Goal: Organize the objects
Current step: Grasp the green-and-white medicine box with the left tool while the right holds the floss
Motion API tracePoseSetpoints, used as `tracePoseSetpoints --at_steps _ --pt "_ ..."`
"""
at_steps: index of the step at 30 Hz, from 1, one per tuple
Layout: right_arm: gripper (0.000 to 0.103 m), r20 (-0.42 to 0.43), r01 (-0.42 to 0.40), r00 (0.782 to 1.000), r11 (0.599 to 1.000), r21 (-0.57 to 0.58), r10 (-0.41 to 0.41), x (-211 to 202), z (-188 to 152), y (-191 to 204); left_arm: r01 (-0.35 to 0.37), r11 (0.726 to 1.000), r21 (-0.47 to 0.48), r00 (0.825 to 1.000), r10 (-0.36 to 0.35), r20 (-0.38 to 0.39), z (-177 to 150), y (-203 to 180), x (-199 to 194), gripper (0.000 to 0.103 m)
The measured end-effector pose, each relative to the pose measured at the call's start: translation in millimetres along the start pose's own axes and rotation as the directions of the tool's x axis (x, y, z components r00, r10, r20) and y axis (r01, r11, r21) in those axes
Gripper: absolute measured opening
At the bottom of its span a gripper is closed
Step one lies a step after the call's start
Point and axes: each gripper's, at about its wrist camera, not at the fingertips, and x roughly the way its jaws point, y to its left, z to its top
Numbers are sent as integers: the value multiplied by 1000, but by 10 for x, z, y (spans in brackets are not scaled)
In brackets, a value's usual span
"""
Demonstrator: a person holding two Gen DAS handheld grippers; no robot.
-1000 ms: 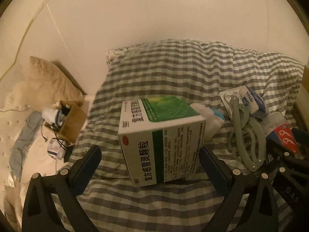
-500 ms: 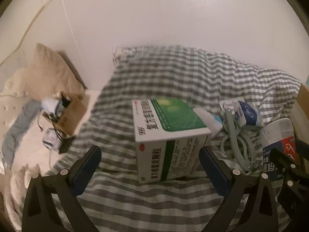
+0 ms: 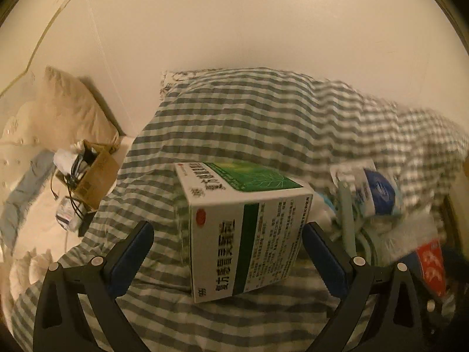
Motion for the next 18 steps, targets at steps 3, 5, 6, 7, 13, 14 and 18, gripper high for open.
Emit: tracePoseSetpoints --at_steps 3,5,6,7,13,14,18 --pt "57 -4 6 1000 1000 4 -6 3 -1 -19 -1 1000 22 1000 1 0 -66 -23 -16 103" --pt "57 0 -2 1000 1000 14 2 -15 -11 -41 24 1000 -8 1000 -24 -15 -77 51 -23 103" --pt "57 4 -2 1000 1000 14 1 -32 -12 -43 21 999 -24 1000 -21 -20 -79 100 -32 103" --pt "57 7 -1 1000 1000 12 0 -46 -12 -39 20 999 -41 999 -21 -24 -85 161 -50 103" --pt "57 22 10 1000 1000 10 -10 -107 9 -9 11 988 -155 999 -16 -30 -127 634 -182 103" --pt "57 24 10 1000 1000 10 -10 -113 12 0 9 986 -166 999 -14 -30 -135 690 -197 103" --pt "57 30 -2 1000 1000 13 2 -154 26 31 28 981 -192 999 -34 -26 -153 778 -255 103"
